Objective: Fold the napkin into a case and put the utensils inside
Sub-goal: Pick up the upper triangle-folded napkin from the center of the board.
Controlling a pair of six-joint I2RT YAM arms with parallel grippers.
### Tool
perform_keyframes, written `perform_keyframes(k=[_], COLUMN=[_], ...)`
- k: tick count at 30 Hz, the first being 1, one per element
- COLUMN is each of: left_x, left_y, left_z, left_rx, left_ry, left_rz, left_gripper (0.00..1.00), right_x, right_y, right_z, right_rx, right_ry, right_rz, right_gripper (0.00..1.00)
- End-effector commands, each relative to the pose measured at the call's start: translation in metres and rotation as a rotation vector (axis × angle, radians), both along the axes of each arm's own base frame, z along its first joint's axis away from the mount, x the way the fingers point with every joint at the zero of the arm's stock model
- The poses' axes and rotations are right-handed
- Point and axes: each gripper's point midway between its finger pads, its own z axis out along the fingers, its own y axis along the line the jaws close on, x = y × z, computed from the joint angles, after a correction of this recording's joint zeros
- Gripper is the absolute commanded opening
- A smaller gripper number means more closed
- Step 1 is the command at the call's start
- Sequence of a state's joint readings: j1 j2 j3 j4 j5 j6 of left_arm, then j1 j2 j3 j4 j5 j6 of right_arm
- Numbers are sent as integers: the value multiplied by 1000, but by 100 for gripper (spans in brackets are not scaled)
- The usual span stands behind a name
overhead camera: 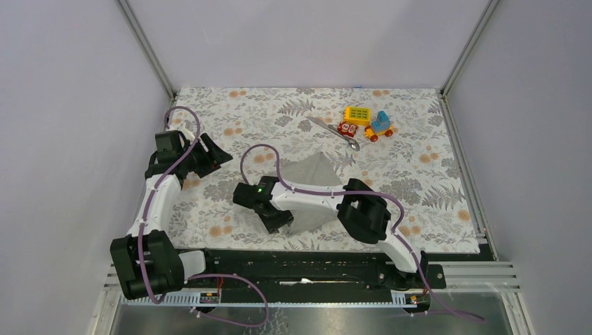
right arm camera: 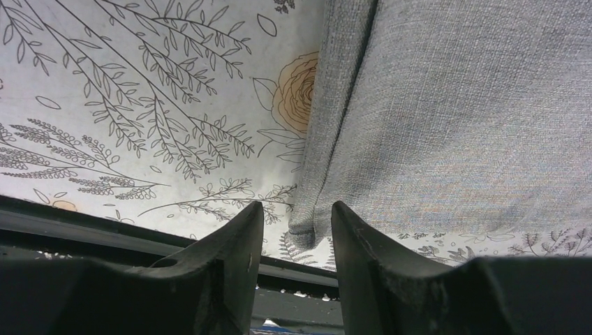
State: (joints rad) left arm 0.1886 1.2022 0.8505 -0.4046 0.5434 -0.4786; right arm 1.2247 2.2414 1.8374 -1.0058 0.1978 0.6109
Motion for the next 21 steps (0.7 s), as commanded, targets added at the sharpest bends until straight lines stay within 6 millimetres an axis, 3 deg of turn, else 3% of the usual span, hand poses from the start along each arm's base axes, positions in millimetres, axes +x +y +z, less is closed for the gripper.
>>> perform_keyframes(k=[1,12,19,21], left_x=[4,3,2,2], left_y=[0,1,1,0], left_z=[5,3,0,-1], left_rx=[0,1,-1,-7], left_ry=[-47,-41,-34,-28], left_rz=[-19,-21,-16,-14], left_gripper=[66,66,66,66], right_x=[-2,-6,-8,-5], right_y=[-1,-15,-28,-32], right_z=[11,-31,-70,-78], right_rx=[7,37,6,-10], right_ry=[-19,53,78,62], right_rz=[14,-29,-26,-17], right_gripper=[49,51,38,29])
